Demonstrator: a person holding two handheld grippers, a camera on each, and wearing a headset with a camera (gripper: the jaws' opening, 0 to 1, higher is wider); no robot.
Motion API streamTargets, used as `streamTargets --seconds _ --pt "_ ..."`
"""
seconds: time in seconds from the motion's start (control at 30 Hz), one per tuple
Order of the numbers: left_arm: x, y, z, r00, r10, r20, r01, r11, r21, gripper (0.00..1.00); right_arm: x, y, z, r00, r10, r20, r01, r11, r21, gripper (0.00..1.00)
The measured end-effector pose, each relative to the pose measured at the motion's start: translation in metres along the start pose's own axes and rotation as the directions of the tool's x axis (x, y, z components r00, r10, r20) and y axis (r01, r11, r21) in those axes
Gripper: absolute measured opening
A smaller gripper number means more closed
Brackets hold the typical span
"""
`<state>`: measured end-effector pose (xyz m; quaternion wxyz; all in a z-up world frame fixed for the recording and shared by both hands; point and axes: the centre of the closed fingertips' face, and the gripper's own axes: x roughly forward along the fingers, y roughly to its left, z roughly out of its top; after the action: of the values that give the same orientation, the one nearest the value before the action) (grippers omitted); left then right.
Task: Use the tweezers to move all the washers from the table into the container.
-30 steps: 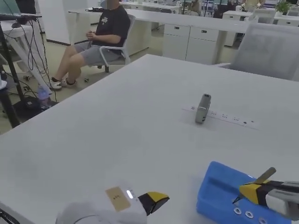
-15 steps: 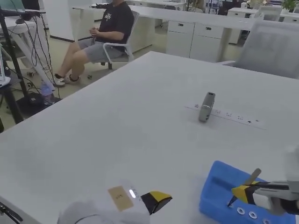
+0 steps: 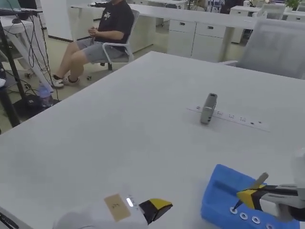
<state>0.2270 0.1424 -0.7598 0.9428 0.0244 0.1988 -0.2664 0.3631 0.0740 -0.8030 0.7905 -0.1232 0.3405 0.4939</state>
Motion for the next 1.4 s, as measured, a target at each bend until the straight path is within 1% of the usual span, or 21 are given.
streamTargets --seconds 0.07,0.13,0.2,0.33,0.43,0.53,0.57,0.6,0.67,0.73,0.8,0.9,1.03,1.13,1.27,1.4 --pt "0.0 0.0 0.0 1.0 -0.002 0.0 0.002 1.0 0.001 0.47 -0.006 0.004 0.002 0.9999 0.001 0.012 0.0 1.0 -0.002 0.04" --pt "0.0 -0.001 0.0 1.0 -0.004 -0.002 0.004 1.0 0.001 0.47 -0.017 0.011 0.006 0.9992 0.003 0.039 -0.003 1.0 -0.007 0.04" --pt "0.0 -0.001 0.0 1.0 -0.004 -0.001 0.004 1.0 0.001 0.47 -0.024 0.014 0.006 0.9988 0.009 0.049 -0.008 1.0 -0.008 0.04" --pt "0.0 -0.001 -0.001 1.0 -0.005 -0.002 0.005 1.0 0.001 0.47 -0.04 0.03 0.008 0.9975 0.021 0.068 -0.02 1.0 -0.019 0.04" --pt "0.0 -0.002 -0.001 1.0 -0.007 -0.004 0.007 1.0 0.003 0.47 -0.051 0.044 0.007 0.9959 0.042 0.08 -0.04 0.999 -0.022 0.04" --pt "0.0 -0.002 -0.001 1.0 -0.008 -0.005 0.008 1.0 0.002 0.47 -0.056 0.058 0.002 0.9945 0.072 0.076 -0.071 0.997 -0.02 0.04" --pt "0.0 -0.002 -0.001 1.0 -0.008 -0.006 0.008 1.0 0.003 0.47 -0.056 0.065 -0.003 0.9937 0.092 0.064 -0.092 0.996 -0.011 0.04" --pt "0.0 -0.002 -0.001 1.0 -0.008 -0.007 0.008 1.0 0.003 0.47 -0.056 0.068 -0.006 0.9931 0.101 0.06 -0.101 0.995 -0.008 0.04" --pt "0.0 -0.002 -0.001 0.9999 -0.009 -0.005 0.009 1.0 0.002 0.47 -0.054 0.076 -0.017 0.9917 0.123 0.036 -0.124 0.992 0.002 0.04" --pt "0.0 -0.002 -0.001 0.9999 -0.008 -0.006 0.008 1.0 0.003 0.47 -0.05 0.079 -0.028 0.9907 0.136 0.013 -0.136 0.991 0.015 0.04" --pt "0.0 -0.002 -0.001 0.9999 -0.01 -0.007 0.01 1.0 0.002 0.46 -0.045 0.085 -0.042 0.987 0.16 -0.017 -0.159 0.986 0.046 0.04" --pt "0.0 -0.002 -0.002 0.9999 -0.008 -0.009 0.008 1.0 0.002 0.46 -0.04 0.09 -0.053 0.9838 0.175 -0.037 -0.173 0.983 0.065 0.04" --pt "0.0 -0.002 -0.002 0.9999 -0.007 -0.01 0.007 1.0 0.002 0.46 -0.036 0.093 -0.062 0.9819 0.18 -0.059 -0.176 0.982 0.066 0.04" --pt "0.0 -0.002 -0.002 0.9999 -0.008 -0.012 0.008 1.0 0.004 0.46 -0.034 0.092 -0.069 0.9806 0.177 -0.085 -0.172 0.983 0.062 0.04" --pt "0.0 -0.001 -0.002 0.9999 -0.006 -0.012 0.006 1.0 0.002 0.46 -0.033 0.093 -0.072 0.9793 0.179 -0.094 -0.174 0.983 0.06 0.04" --pt "0.0 -0.001 -0.002 0.9999 -0.006 -0.011 0.006 1.0 0.002 0.46 -0.032 0.092 -0.074 0.9791 0.173 -0.106 -0.17 0.985 0.038 0.04"
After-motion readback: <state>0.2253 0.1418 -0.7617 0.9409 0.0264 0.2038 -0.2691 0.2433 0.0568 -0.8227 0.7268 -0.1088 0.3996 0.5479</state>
